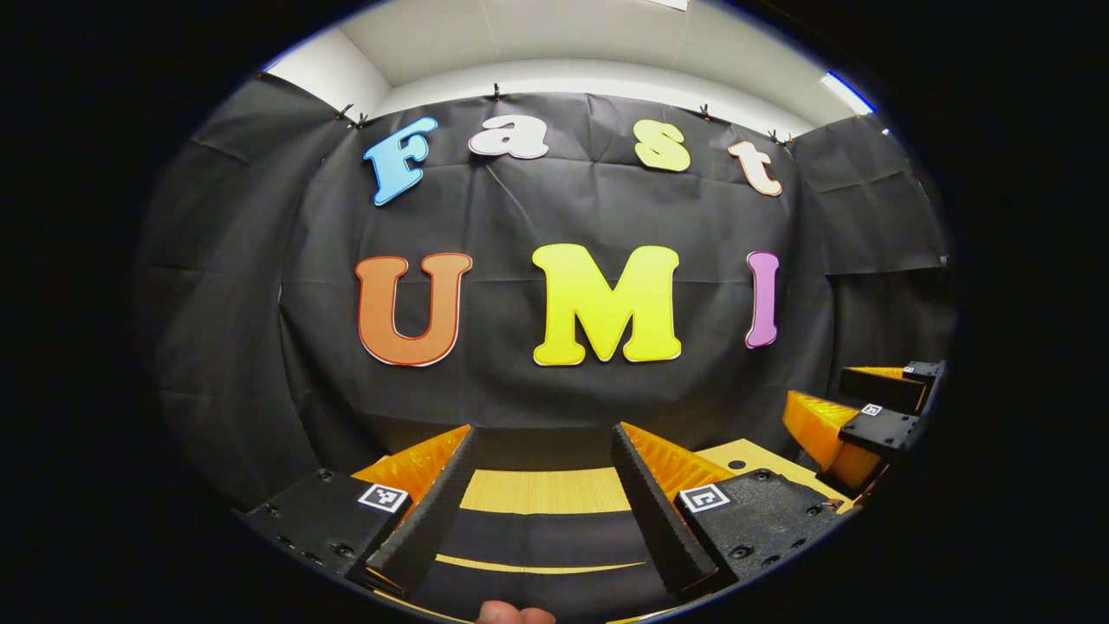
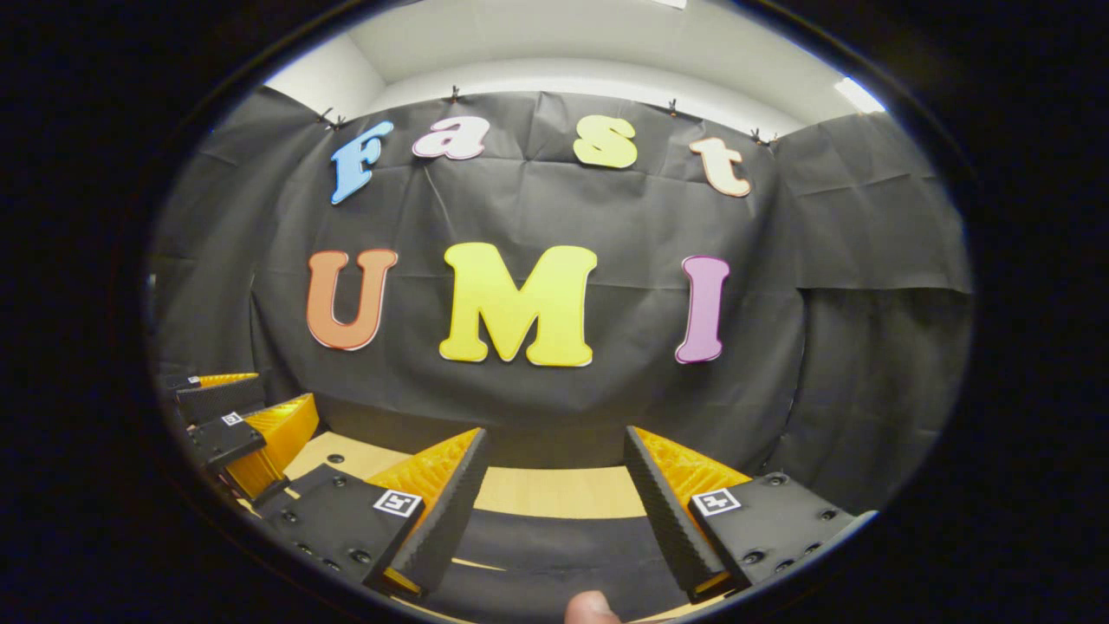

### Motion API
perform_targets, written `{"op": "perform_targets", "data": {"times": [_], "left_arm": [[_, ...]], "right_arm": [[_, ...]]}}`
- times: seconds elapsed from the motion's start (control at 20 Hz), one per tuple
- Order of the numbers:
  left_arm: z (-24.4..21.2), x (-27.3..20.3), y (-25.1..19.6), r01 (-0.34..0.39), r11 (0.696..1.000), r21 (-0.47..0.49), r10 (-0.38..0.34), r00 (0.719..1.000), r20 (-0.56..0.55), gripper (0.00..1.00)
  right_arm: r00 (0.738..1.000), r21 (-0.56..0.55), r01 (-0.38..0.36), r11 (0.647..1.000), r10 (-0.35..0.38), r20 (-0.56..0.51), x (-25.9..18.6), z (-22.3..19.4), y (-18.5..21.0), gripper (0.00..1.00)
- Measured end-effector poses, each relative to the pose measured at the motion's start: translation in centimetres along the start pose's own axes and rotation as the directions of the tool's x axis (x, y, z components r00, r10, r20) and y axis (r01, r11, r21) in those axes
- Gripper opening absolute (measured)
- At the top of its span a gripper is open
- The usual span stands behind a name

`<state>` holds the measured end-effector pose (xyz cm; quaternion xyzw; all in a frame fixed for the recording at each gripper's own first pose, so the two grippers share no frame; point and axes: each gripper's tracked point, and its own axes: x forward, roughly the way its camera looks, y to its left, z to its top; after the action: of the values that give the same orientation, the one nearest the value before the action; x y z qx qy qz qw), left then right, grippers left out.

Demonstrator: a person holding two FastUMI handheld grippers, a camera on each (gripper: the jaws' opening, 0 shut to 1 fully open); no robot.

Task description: Grasp the waist and the cuffs of the jeans and fold them to make the two legs overlap; first hold the waist and fold one-third of the jeans toward the cuffs, then hold the cuffs and fold the remaining one-third in the same direction to finish folding.

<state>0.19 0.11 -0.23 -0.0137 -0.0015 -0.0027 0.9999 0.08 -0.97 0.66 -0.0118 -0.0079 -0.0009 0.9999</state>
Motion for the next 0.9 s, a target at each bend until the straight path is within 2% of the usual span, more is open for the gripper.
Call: {"op": "perform_targets", "data": {"times": [0.25,0.35,0.4,0.55,0.75,0.9], "left_arm": [[-0.6,0.2,0.8,-0.014,1.000,-0.019,0.013,1.000,-0.014,0.98],[-1.8,0.4,1.6,-0.030,0.998,-0.059,0.027,0.999,-0.047,0.98],[-2.8,0.6,2.3,-0.046,0.996,-0.082,0.040,0.997,-0.073,1.00],[-5.2,0.6,6.4,-0.134,0.983,-0.128,0.116,0.984,-0.137,0.98],[-9.4,-0.6,13.8,-0.265,0.951,-0.158,0.222,0.943,-0.248,0.98],[-13.5,-3.4,19.3,-0.389,0.899,-0.203,0.301,0.883,-0.360,0.98]], "right_arm": [[0.999,-0.002,0.013,1.000,-0.013,-0.034,0.3,-1.0,-1.0,0.95],[0.998,-0.009,0.022,1.000,-0.023,-0.060,0.5,-1.5,-2.3,0.95],[0.997,-0.008,0.031,0.999,-0.032,-0.070,0.7,-1.8,-3.2,0.95],[0.990,-0.028,0.077,0.997,-0.080,-0.112,0.6,-3.2,-7.2,0.95],[0.955,-0.026,0.168,0.985,-0.170,-0.244,-0.1,-7.5,-14.9,0.95],[0.912,0.023,0.253,0.967,-0.231,-0.340,-1.1,-10.8,-20.7,0.95]]}}
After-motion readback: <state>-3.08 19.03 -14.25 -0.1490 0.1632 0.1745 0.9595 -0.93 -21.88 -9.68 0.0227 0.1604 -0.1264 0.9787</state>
